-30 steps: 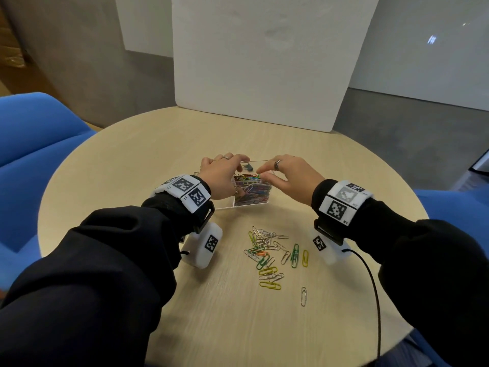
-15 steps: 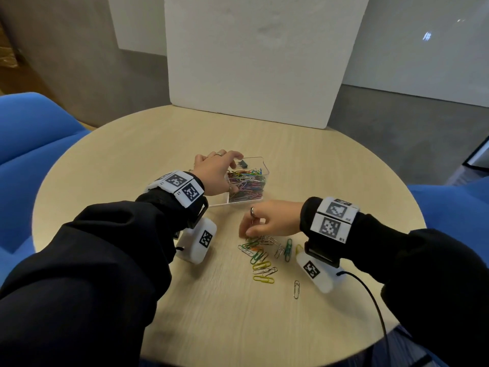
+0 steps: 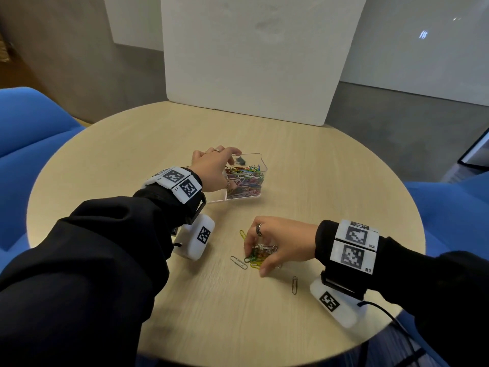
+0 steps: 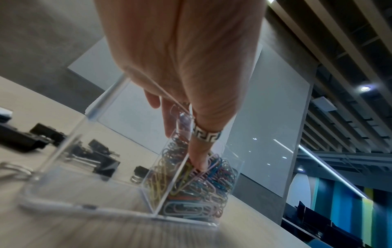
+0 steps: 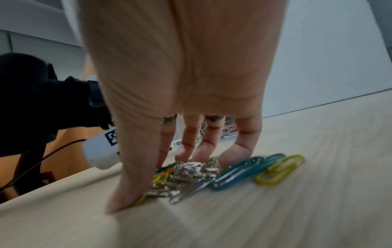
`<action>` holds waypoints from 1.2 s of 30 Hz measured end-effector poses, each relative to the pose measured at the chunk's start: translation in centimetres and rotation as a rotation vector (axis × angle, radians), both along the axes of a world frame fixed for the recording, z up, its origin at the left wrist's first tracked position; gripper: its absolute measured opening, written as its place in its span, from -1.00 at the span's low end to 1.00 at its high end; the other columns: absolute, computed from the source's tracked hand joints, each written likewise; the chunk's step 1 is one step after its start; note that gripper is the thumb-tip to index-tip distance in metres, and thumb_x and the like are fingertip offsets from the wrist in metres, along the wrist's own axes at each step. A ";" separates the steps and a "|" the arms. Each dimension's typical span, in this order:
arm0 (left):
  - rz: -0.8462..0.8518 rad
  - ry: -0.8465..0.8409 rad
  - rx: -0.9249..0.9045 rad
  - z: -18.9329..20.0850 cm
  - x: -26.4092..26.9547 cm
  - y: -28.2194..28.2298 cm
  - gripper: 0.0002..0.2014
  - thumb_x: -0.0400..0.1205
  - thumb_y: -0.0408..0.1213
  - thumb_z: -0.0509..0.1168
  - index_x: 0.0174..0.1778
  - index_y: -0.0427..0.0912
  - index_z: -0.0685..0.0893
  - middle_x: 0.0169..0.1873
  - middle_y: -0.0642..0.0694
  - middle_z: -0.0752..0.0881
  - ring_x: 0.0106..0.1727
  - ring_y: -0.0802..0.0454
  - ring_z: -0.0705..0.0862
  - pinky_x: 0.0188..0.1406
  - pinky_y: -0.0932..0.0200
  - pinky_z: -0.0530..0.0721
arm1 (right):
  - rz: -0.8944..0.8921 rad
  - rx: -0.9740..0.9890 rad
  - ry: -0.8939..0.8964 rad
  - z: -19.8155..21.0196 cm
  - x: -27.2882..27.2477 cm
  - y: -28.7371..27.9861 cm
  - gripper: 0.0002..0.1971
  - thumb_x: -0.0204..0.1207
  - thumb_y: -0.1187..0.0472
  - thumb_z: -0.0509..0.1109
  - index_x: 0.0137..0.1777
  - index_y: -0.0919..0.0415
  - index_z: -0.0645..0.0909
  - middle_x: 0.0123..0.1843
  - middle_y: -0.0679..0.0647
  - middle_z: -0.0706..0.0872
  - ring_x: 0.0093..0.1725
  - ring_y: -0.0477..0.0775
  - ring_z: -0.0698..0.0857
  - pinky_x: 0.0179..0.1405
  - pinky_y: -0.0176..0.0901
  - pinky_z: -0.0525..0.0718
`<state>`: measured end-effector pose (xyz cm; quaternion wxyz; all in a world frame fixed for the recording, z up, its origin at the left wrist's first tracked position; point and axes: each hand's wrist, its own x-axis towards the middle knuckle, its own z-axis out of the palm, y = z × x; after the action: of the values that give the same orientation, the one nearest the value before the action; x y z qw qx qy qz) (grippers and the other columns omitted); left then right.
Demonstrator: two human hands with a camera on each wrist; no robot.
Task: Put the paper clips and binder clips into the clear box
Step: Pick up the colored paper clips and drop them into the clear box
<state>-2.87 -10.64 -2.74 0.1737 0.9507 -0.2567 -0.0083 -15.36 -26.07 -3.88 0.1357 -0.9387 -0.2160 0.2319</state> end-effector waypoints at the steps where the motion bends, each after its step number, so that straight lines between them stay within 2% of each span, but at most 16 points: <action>1: 0.001 -0.001 -0.001 0.0 0.0 0.0 -0.30 0.50 -0.12 0.42 0.52 0.04 0.24 0.31 0.02 0.52 0.36 -0.01 0.44 0.32 0.01 0.21 | -0.008 0.011 -0.007 -0.1 0.1 0.0 -0.63 0.34 0.11 0.57 0.14 0.06 0.64 0.09 -0.04 0.43 0.00 -0.10 0.45 -0.06 -0.36 0.46; 5: 0.002 0.000 0.007 0.0 0.0 0.0 -0.29 0.50 -0.10 0.42 0.53 0.05 0.24 0.31 0.02 0.51 0.36 -0.01 0.45 0.31 0.01 0.21 | -0.055 0.023 -0.008 -0.1 0.7 0.0 -0.75 0.43 0.14 0.49 0.10 0.13 0.67 -0.12 -0.11 0.54 -0.16 -0.08 0.54 -0.15 -0.36 0.52; 7: 0.001 0.000 0.007 0.0 0.0 0.0 -0.29 0.50 -0.10 0.42 0.53 0.05 0.23 0.31 0.02 0.51 0.36 -0.01 0.44 0.31 0.01 0.21 | -0.080 0.017 -0.013 -0.1 1.1 -0.1 -0.75 0.47 0.15 0.46 0.12 0.16 0.66 -0.22 -0.20 0.59 -0.25 -0.15 0.54 -0.27 -0.48 0.47; 10: -0.002 0.001 0.009 0.0 0.0 0.0 -0.29 0.50 -0.10 0.42 0.53 0.05 0.23 0.31 0.02 0.51 0.36 -0.01 0.44 0.32 0.01 0.21 | -0.098 0.026 -0.025 -0.1 1.9 -0.3 -0.74 0.50 0.17 0.43 0.16 0.21 0.65 0.01 0.01 0.76 -0.16 -0.13 0.59 -0.27 -0.59 0.43; 12: -0.004 0.000 0.010 0.1 0.0 0.0 -0.29 0.50 -0.10 0.41 0.53 0.04 0.23 0.32 0.02 0.51 0.37 -0.01 0.44 0.32 0.01 0.21 | -0.112 0.031 -0.039 -0.1 2.3 -0.6 -0.74 0.50 0.17 0.43 0.15 0.21 0.65 0.07 0.06 0.76 -0.12 -0.13 0.60 -0.26 -0.61 0.42; 16: -0.007 0.000 0.007 0.0 0.0 0.1 -0.29 0.50 -0.11 0.42 0.53 0.04 0.23 0.32 0.02 0.51 0.37 -0.01 0.43 0.33 0.01 0.20 | -0.159 0.028 -0.056 -0.1 3.1 -1.2 -0.75 0.48 0.17 0.45 0.13 0.21 0.67 0.05 0.05 0.76 -0.10 -0.12 0.62 -0.21 -0.57 0.48; 21: -0.020 0.001 0.006 0.0 0.1 0.2 -0.29 0.51 -0.10 0.41 0.53 0.04 0.22 0.32 0.01 0.50 0.37 -0.01 0.43 0.32 0.01 0.20 | -0.181 0.017 -0.086 0.0 3.9 -1.9 -0.80 0.49 0.21 0.43 0.09 0.20 0.69 -0.09 -0.06 0.70 -0.13 -0.14 0.62 -0.14 -0.53 0.52; 23: -0.025 0.002 0.006 0.0 0.1 0.2 -0.29 0.51 -0.10 0.41 0.53 0.04 0.22 0.32 0.01 0.50 0.37 -0.02 0.43 0.32 0.01 0.20 | -0.191 0.049 -0.088 0.6 4.3 -2.1 -0.84 0.49 0.24 0.43 0.05 0.22 0.70 -0.14 -0.10 0.70 -0.20 -0.15 0.64 -0.21 -0.53 0.58; 25: -0.026 -0.002 0.006 0.0 0.1 0.2 -0.29 0.51 -0.10 0.41 0.53 0.04 0.22 0.32 0.01 0.50 0.37 -0.02 0.43 0.31 0.02 0.20 | -0.218 0.110 -0.104 1.7 5.0 -2.2 -0.88 0.50 0.28 0.41 0.01 0.22 0.70 -0.23 -0.16 0.67 -0.32 -0.24 0.63 -0.36 -0.53 0.62; 27: -0.025 -0.006 0.005 0.0 0.1 0.2 -0.29 0.51 -0.10 0.41 0.53 0.04 0.22 0.32 0.01 0.50 0.37 -0.02 0.42 0.32 0.02 0.21 | -0.247 0.152 -0.181 3.3 5.8 -2.2 -0.92 0.50 0.28 0.41 -0.02 0.19 0.68 -0.27 -0.17 0.66 -0.43 -0.32 0.63 -0.42 -0.53 0.62; 29: -0.026 -0.008 0.004 -0.1 0.0 0.2 -0.29 0.51 -0.11 0.41 0.53 0.04 0.22 0.32 0.01 0.51 0.36 -0.02 0.43 0.31 0.02 0.21 | -0.279 0.193 -0.292 4.7 6.9 -2.1 -0.94 0.50 0.26 0.41 -0.05 0.14 0.66 -0.27 -0.15 0.66 -0.42 -0.29 0.62 -0.43 -0.56 0.60; 32: -0.024 -0.008 -0.001 -0.1 0.1 0.2 -0.30 0.51 -0.11 0.40 0.53 0.05 0.22 0.32 0.01 0.51 0.35 -0.02 0.43 0.31 0.02 0.21 | -0.333 0.266 -0.423 5.6 8.7 -1.4 -0.93 0.49 0.27 0.43 -0.05 0.16 0.67 -0.18 -0.04 0.70 -0.29 -0.15 0.63 -0.34 -0.53 0.57; 34: -0.024 -0.013 0.009 0.0 0.1 0.2 -0.30 0.51 -0.10 0.40 0.54 0.05 0.22 0.32 0.01 0.51 0.36 -0.01 0.43 0.31 0.02 0.21 | -0.330 0.233 -0.466 5.3 9.6 -0.6 -0.89 0.46 0.31 0.45 -0.03 0.22 0.71 -0.14 0.00 0.71 -0.19 -0.10 0.63 -0.22 -0.54 0.53; 36: -0.023 -0.018 0.020 0.0 0.1 0.2 -0.30 0.51 -0.09 0.39 0.53 0.04 0.22 0.32 0.01 0.51 0.36 -0.01 0.43 0.31 0.02 0.21 | -0.316 0.178 -0.486 4.8 10.0 -0.1 -0.85 0.44 0.35 0.46 0.00 0.24 0.73 -0.13 0.03 0.73 -0.15 -0.09 0.63 -0.10 -0.46 0.53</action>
<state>-2.74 -10.46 -2.79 0.1619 0.9494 -0.2691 -0.0040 -5.33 -26.13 0.92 0.1961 -0.9731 -0.1131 -0.0434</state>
